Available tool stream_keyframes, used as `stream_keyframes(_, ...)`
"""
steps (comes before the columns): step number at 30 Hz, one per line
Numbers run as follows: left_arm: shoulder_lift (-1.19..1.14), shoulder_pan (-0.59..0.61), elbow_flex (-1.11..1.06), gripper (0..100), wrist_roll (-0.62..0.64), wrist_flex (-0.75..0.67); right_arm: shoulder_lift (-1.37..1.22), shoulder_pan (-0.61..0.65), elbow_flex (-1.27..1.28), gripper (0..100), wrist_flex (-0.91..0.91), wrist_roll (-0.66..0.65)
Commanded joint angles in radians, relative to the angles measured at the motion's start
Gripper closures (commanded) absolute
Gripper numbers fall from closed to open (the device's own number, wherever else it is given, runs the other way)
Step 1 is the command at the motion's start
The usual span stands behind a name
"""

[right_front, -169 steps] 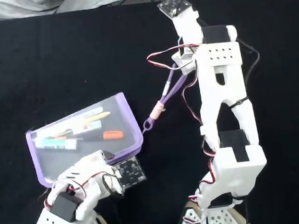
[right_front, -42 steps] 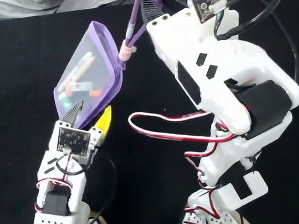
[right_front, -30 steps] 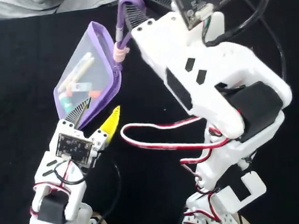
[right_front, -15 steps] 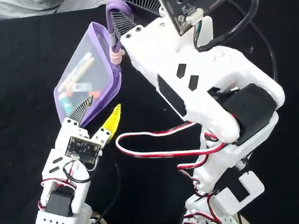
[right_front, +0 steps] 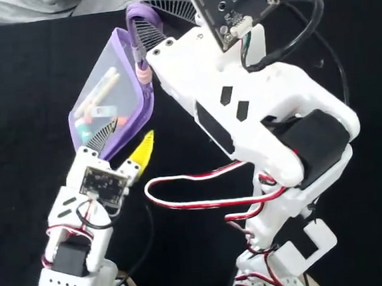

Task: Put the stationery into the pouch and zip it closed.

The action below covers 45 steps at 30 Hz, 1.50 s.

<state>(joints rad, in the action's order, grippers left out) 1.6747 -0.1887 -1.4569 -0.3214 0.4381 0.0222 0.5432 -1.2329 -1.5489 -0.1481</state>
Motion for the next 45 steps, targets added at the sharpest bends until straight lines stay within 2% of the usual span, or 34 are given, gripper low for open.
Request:
stream_keyframes(1, -0.181, 0.001, 0.191, 75, -0.002, 0.014, 0.056, 0.017, -0.005, 98.6, 0.031, 0.011)
stream_keyframes(6, -0.422, -0.016, 0.312, 75, -0.002, 0.018, 0.056, 0.017, -0.005, 98.6, 0.031, 0.011)
stream_keyframes(12, -0.456, -0.085, 0.323, 75, -0.002, 0.009, 0.056, 0.017, -0.005, 98.6, 0.031, 0.011)
stream_keyframes(19, -0.470, -0.028, 0.222, 75, -0.011, -0.193, 0.056, 0.017, -0.005, 98.6, 0.031, 0.011)
stream_keyframes(25, -0.640, 0.036, 0.213, 75, -0.084, -0.315, 0.056, 0.018, -0.005, 98.6, 0.032, 0.011)
stream_keyframes(31, -0.707, 0.038, 0.229, 76, -0.087, -0.345, 0.056, 0.018, -0.005, 98.6, 0.032, 0.011)
stream_keyframes(43, -0.701, 0.048, 0.228, 98, -0.095, -0.344, 0.054, 0.014, -0.004, 98.6, 0.023, 0.008)
stream_keyframes(45, -0.661, 0.067, 0.219, 97, -0.095, -0.342, 0.054, 0.008, -0.004, 98.6, 0.020, 0.005)
